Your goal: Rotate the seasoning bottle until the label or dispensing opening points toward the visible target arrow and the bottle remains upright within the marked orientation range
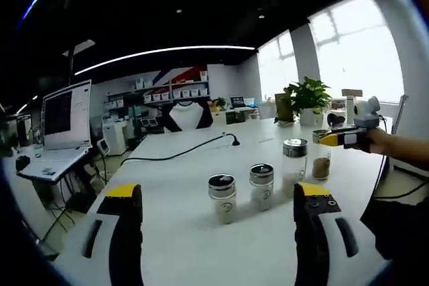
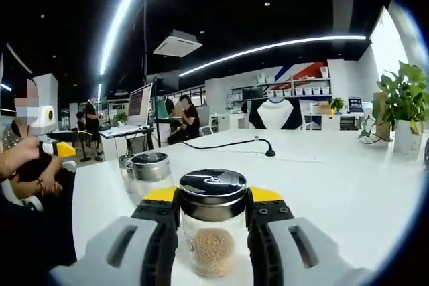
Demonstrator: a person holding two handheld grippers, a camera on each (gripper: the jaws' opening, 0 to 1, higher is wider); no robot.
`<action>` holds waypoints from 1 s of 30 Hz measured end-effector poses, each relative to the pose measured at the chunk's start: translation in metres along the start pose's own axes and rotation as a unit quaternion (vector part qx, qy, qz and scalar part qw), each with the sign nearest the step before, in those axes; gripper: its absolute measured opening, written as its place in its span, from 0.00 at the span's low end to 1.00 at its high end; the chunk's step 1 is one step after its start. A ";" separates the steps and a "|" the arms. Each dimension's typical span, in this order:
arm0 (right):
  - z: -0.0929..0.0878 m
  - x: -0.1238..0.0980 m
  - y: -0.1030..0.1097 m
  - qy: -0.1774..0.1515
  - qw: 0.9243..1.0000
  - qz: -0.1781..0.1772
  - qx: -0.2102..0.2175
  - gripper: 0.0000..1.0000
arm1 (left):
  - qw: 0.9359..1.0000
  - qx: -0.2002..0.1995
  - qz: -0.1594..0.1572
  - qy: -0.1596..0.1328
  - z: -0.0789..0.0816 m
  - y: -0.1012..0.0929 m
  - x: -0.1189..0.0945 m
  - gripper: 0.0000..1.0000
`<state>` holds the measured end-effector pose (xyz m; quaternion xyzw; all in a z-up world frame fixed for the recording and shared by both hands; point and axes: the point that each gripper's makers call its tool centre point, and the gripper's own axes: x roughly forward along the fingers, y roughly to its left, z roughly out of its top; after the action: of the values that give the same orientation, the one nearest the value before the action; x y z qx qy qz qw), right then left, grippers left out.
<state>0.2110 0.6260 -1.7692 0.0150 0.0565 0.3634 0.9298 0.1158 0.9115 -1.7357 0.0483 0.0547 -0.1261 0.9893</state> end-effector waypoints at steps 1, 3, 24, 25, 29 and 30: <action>0.000 0.000 0.000 -0.003 1.000 -0.001 -0.001 0.36 | 1.000 -0.002 0.000 0.000 0.000 -0.001 0.001 0.99; 0.000 0.000 0.001 -0.010 1.000 0.003 -0.010 0.36 | 1.000 -0.004 -0.002 0.002 -0.002 -0.003 0.002 0.99; 0.001 -0.044 0.028 0.004 0.998 -0.058 0.012 0.83 | 1.000 -0.003 -0.006 0.001 -0.011 -0.005 -0.005 1.00; -0.001 -0.048 0.033 0.006 0.998 -0.059 0.008 0.83 | 1.000 -0.008 -0.007 -0.007 -0.008 -0.005 -0.006 1.00; -0.007 -0.062 0.046 0.023 0.998 -0.061 -0.011 0.83 | 1.000 0.001 -0.007 -0.003 -0.009 -0.003 -0.008 1.00; -0.006 -0.066 0.051 0.021 0.998 -0.060 -0.011 0.86 | 1.000 0.005 -0.005 -0.002 -0.009 -0.003 -0.008 1.00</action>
<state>0.1275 0.6185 -1.7650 -0.0069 0.0731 0.3079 0.9486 0.1064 0.9121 -1.7441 0.0525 0.0525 -0.1315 0.9885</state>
